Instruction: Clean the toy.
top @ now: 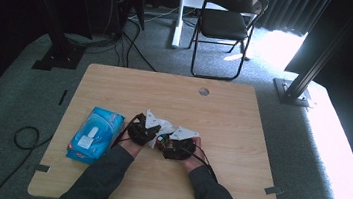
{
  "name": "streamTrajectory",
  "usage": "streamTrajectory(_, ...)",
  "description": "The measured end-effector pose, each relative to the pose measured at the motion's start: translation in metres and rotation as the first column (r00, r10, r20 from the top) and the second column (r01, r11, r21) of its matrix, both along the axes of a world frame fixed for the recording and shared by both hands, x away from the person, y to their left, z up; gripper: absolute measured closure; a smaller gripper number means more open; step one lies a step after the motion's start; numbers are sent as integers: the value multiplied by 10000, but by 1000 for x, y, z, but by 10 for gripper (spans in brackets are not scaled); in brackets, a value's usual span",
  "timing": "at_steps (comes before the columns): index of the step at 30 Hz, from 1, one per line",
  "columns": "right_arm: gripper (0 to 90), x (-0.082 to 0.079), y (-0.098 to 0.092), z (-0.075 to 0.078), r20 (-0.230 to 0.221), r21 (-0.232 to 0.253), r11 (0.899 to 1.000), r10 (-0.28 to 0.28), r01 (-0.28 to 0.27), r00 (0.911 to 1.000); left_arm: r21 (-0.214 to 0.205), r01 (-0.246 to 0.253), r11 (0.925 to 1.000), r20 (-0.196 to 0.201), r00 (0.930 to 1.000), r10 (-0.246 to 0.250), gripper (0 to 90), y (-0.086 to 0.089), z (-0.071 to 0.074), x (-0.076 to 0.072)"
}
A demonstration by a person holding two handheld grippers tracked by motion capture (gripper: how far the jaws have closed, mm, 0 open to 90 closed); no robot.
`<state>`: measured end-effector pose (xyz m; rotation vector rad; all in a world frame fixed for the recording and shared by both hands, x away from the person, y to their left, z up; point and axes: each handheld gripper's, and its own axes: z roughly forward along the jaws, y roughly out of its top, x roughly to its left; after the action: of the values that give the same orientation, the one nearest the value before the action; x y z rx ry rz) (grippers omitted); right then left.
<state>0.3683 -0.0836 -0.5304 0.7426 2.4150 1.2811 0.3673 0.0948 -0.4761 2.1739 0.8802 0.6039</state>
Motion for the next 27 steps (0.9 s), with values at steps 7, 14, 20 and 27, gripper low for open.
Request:
streamTrajectory(7,341,-1,1,0,28,10,9999,161,-161,9999,-46,-378,9993,-65,9993,377,878,6,-1,5)
streamTrajectory(14,341,-2,1,1,116,27,9995,319,-319,9994,-12,-826,9966,-225,9963,825,878,11,-3,11)
streamTrajectory(20,341,-2,2,-1,116,-46,9994,350,-350,9993,46,-677,9977,-273,9973,678,878,8,-3,9)
streamTrajectory(27,341,-2,3,-2,95,-143,9993,338,-336,9994,61,-271,9996,-197,9994,272,878,-1,-1,4)
